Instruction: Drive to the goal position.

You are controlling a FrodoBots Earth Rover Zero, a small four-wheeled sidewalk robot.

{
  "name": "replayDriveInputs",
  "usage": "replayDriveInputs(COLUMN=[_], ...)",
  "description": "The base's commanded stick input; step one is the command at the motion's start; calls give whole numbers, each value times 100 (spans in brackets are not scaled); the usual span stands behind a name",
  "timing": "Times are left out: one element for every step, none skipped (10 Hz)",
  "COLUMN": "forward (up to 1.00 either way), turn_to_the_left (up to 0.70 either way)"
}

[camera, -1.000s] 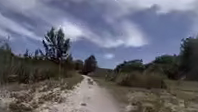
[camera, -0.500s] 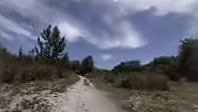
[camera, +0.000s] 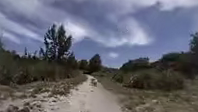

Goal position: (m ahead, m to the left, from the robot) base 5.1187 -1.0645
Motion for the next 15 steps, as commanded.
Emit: replayDriveInputs(forward=[85, 85, 85, 85, 85, 85, 85, 85, 85, 85, 85, 85, 85, 85, 85], turn_to_the_left=[11, 0, 0, 0, 0, 12, 26, 28, 0, 0, 0, 0, 0, 0, 0])
